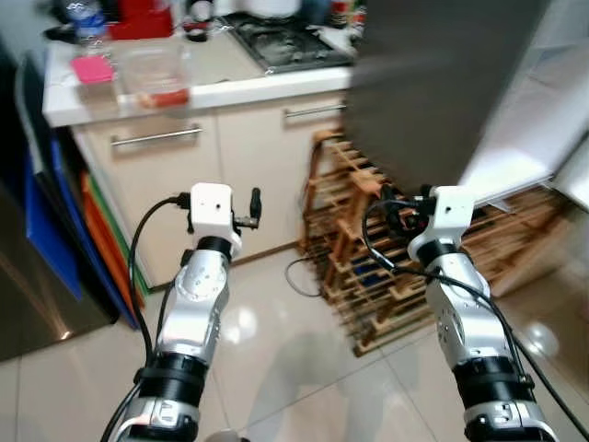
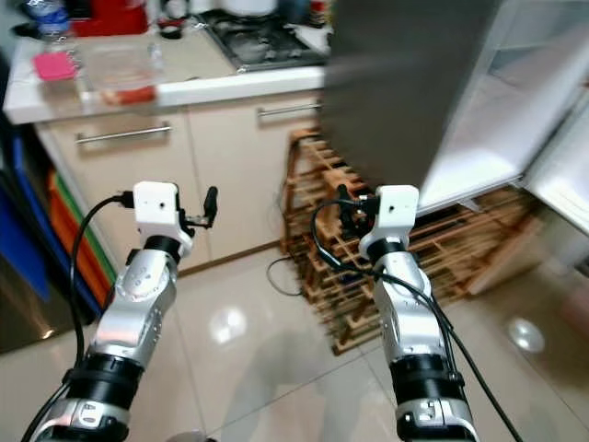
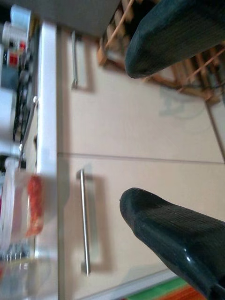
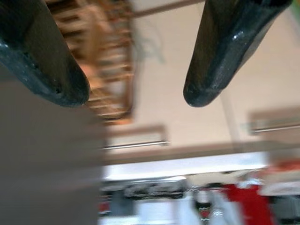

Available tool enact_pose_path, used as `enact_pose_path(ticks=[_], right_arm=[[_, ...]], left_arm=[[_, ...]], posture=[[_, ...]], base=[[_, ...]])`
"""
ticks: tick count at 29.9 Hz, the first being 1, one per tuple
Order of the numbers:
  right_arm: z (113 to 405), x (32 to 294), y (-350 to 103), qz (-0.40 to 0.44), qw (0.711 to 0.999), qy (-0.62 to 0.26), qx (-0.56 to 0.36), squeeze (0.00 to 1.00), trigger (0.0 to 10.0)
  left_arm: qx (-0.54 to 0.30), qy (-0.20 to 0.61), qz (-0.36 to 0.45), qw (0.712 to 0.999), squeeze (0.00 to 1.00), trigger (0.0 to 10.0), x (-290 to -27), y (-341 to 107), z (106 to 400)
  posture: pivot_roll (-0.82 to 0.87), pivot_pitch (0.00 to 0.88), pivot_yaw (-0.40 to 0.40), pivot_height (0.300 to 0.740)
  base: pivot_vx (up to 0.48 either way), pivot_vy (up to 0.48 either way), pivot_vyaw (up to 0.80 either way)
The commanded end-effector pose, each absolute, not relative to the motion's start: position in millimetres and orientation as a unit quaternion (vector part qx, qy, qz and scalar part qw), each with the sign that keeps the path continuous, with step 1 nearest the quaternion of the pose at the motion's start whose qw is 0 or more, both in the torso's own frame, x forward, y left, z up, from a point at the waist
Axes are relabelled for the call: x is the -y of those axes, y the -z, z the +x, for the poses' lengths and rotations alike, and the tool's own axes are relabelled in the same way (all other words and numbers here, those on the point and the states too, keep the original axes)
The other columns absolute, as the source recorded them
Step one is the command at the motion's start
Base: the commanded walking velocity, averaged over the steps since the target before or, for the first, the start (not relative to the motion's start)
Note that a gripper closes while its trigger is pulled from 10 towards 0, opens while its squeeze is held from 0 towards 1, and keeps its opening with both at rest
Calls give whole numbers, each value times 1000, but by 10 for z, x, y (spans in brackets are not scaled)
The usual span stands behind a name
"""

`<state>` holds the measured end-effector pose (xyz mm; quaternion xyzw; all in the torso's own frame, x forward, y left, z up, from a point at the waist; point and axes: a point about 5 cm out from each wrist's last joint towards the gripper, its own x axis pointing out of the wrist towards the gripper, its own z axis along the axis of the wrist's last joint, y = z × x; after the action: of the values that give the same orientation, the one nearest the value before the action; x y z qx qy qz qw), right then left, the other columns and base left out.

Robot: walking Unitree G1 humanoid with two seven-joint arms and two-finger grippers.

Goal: Restocking fridge

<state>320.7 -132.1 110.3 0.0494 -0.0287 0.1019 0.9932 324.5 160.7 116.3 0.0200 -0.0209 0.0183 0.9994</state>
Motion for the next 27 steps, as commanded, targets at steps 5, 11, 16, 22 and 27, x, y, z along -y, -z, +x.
enact_pose_path(ticks=[5,11,16,22,27], right_arm=[[3203,1454,-1101,38,995,-83,32,0,10000],[3203,1450,-1082,39,995,-84,30,0,10000],[3205,1440,-1070,37,995,-88,29,0,10000],[3237,1444,-1050,40,996,-79,21,0,10000],[3256,1503,-1043,38,997,-63,19,0,10000]], left_arm=[[39,9,2,999,0,10000,-1389,-1259,3277],[16,-30,-42,999,0,10000,-1518,-1195,3268],[23,-38,-37,998,0,10000,-1583,-1219,3265],[33,-46,-2,998,0,10000,-1624,-1252,3264],[55,-28,71,996,1000,10000,-1564,-1333,3294]], posture=[[22,0,-53,740],[28,0,-53,740],[32,0,-56,740],[47,0,-69,740],[53,0,-79,740]], base=[[406,-160,419],[469,0,417],[480,0,419],[480,0,441],[0,0,0]])
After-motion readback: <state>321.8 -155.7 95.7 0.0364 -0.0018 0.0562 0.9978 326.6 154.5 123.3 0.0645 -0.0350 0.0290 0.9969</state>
